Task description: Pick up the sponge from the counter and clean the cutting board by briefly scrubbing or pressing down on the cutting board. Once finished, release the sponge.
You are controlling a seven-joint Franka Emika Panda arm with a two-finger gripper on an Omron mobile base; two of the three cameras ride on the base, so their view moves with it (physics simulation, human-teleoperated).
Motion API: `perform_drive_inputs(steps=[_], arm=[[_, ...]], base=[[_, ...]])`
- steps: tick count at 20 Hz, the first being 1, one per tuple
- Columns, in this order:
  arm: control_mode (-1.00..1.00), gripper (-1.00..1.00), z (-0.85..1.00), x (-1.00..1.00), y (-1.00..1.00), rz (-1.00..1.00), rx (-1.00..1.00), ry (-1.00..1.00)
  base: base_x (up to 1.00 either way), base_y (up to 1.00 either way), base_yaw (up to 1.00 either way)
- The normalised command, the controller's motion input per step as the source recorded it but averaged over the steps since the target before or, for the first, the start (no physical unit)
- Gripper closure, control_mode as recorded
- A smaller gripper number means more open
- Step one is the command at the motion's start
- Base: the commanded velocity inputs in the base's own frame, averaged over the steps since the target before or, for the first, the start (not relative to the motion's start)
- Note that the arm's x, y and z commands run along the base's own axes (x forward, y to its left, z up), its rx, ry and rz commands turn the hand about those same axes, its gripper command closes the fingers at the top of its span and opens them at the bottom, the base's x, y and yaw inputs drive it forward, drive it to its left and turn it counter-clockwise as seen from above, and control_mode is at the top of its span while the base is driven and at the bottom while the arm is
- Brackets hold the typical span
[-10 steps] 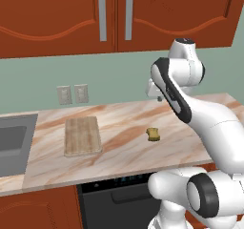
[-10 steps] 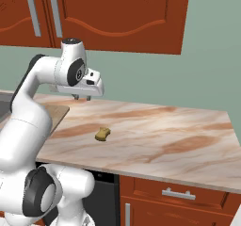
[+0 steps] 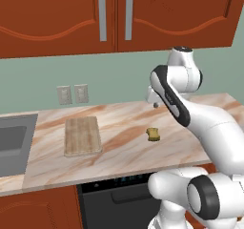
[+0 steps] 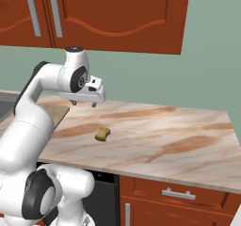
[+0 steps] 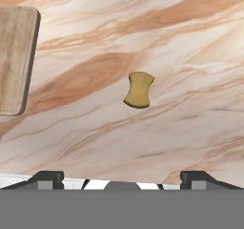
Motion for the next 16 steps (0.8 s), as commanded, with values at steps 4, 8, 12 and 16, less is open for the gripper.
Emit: perform_drive_inputs(steps=[4,8,12,16], arm=[[-1.00,-1.00,-0.46,0.00,-0.04,0.01,0.00,-0.05],[-1.00,-1.00,-0.46,0.06,0.00,0.00,0.00,-0.01],[-1.00,-1.00,-0.46,0.22,-0.01,0.00,0.00,0.00],[-1.00,-1.00,-0.39,0.26,-0.02,0.00,0.00,0.01]], base=[[0.00,0.00,0.00],[0.00,0.00,0.00],[0.00,0.00,0.00],[0.00,0.00,0.00]])
